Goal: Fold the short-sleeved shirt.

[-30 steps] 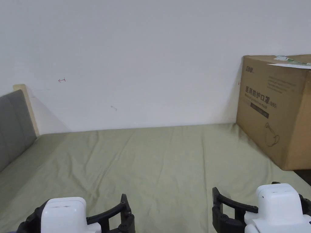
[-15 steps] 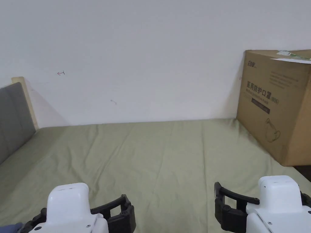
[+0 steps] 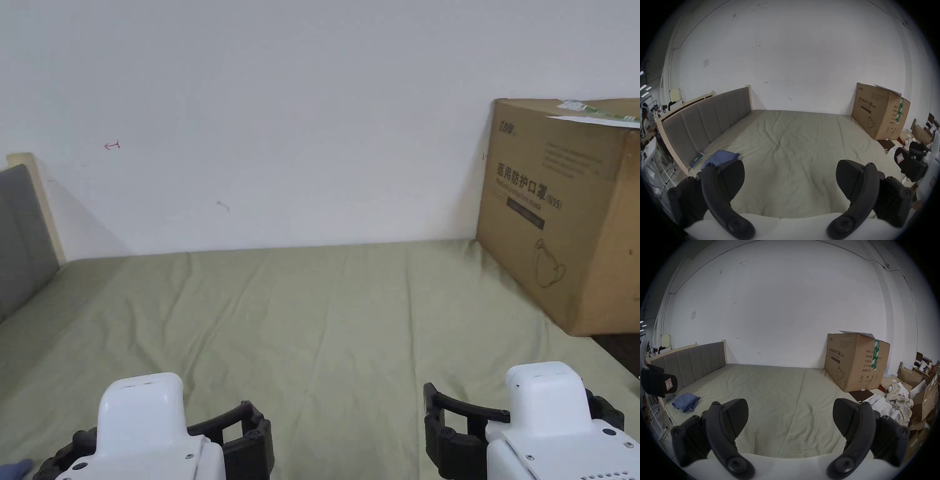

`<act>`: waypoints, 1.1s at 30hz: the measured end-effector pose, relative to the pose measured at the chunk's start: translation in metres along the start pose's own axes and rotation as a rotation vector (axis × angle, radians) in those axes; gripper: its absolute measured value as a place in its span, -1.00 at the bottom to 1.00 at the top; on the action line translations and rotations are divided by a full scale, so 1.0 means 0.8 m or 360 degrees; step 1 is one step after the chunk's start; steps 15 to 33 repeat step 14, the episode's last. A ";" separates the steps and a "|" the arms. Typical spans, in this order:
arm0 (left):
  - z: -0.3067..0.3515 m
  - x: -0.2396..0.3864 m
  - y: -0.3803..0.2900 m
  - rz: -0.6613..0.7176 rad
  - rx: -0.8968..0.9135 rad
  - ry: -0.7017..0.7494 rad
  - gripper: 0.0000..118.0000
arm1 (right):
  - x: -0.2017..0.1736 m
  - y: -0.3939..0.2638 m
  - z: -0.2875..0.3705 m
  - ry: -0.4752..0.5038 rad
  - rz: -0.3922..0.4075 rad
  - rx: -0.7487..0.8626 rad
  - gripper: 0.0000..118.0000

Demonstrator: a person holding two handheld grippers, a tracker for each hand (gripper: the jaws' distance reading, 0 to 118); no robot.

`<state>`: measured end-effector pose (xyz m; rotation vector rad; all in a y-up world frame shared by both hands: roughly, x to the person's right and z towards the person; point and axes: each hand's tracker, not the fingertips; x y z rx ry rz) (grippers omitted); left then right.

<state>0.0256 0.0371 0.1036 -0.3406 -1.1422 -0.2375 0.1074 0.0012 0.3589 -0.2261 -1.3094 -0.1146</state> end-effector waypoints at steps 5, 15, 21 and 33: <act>0.001 -0.004 0.001 0.0010 0.0025 -0.0028 0.94 | 0.000 0.001 0.000 0.0000 -0.0009 -0.0007 0.83; 0.008 0.008 -0.001 -0.0115 0.0191 0.0024 0.93 | 0.000 0.002 0.003 -0.0006 -0.0008 0.0006 0.83; 0.008 0.008 -0.001 -0.0115 0.0191 0.0024 0.93 | 0.000 0.002 0.003 -0.0006 -0.0008 0.0006 0.83; 0.008 0.008 -0.001 -0.0115 0.0191 0.0024 0.93 | 0.000 0.002 0.003 -0.0006 -0.0008 0.0006 0.83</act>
